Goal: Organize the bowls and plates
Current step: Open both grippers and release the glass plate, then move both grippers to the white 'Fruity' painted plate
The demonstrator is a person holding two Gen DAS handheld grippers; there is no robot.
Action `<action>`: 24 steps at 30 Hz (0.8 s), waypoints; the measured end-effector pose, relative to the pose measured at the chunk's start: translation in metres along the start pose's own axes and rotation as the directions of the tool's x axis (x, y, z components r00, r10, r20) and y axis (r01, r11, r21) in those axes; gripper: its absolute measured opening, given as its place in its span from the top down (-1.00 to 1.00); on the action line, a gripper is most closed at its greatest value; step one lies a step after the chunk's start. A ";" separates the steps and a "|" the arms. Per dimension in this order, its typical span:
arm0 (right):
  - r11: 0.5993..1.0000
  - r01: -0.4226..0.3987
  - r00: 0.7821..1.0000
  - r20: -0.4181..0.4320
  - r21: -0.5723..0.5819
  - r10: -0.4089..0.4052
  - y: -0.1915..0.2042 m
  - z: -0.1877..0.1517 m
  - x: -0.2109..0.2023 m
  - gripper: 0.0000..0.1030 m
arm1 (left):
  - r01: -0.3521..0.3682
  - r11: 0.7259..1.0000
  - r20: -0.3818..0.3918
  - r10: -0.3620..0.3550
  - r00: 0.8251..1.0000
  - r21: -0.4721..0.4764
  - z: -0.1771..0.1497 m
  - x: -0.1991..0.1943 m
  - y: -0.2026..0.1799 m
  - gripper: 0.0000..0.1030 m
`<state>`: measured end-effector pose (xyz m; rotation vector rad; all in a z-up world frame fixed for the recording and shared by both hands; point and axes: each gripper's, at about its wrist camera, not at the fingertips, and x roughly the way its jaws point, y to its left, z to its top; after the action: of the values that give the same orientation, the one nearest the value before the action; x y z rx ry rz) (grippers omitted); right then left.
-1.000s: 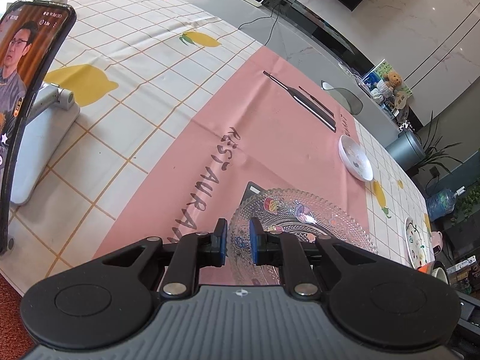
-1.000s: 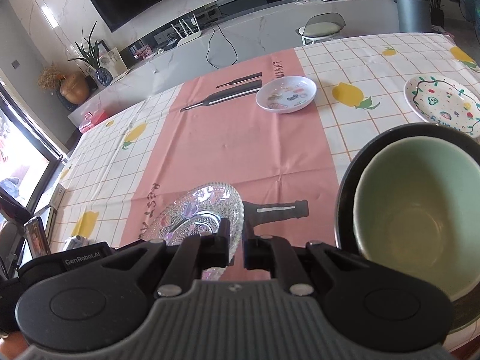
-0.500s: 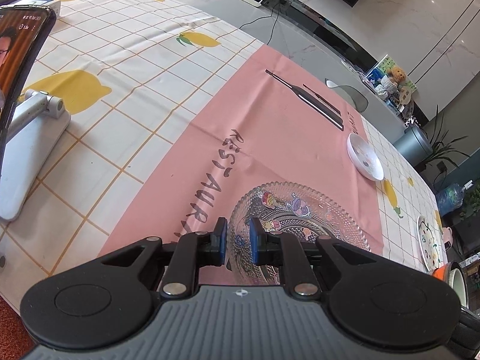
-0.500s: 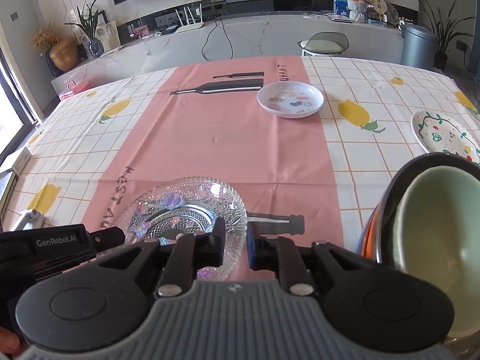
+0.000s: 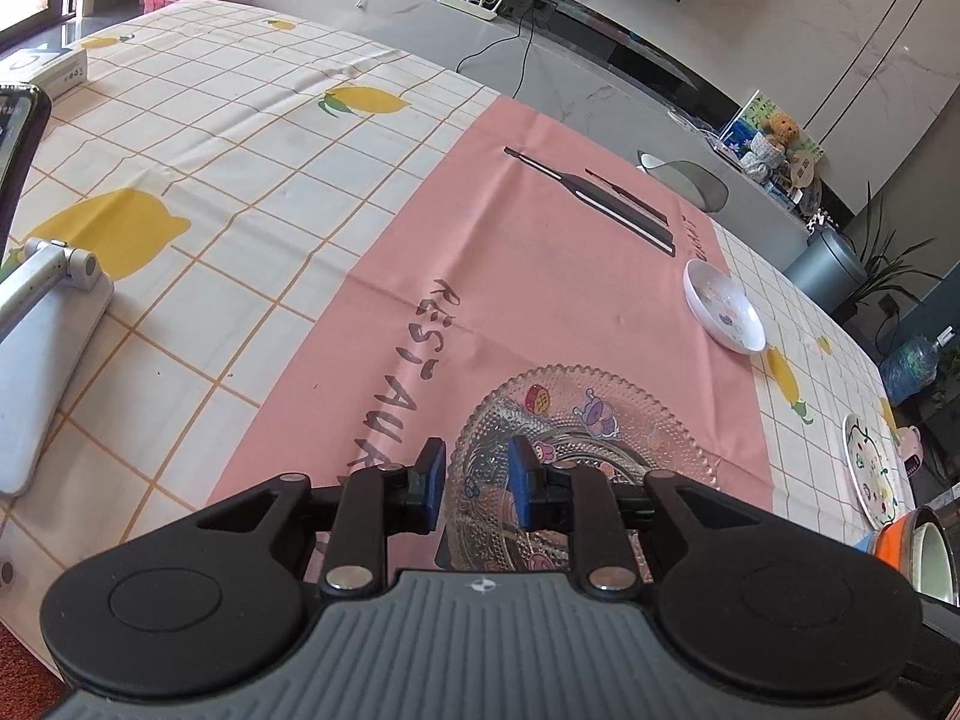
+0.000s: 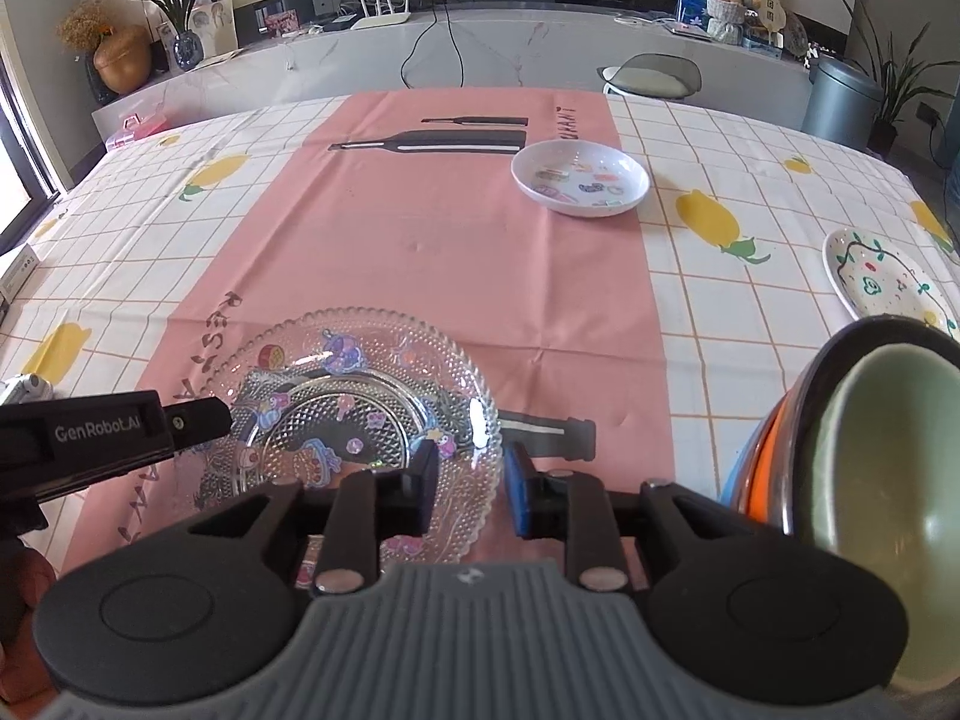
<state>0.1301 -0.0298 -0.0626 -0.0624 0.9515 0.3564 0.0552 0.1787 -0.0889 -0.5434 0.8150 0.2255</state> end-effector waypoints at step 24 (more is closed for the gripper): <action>0.957 -0.047 0.977 0.212 0.285 -0.015 -0.123 0.028 -0.101 0.04 | 0.238 0.931 -0.016 -0.243 0.970 0.276 0.020 -0.042 -0.140 0.16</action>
<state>0.1392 -0.1667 0.0227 0.2472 0.7833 0.2304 0.0945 0.0721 0.0060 -0.3723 0.7389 -0.1091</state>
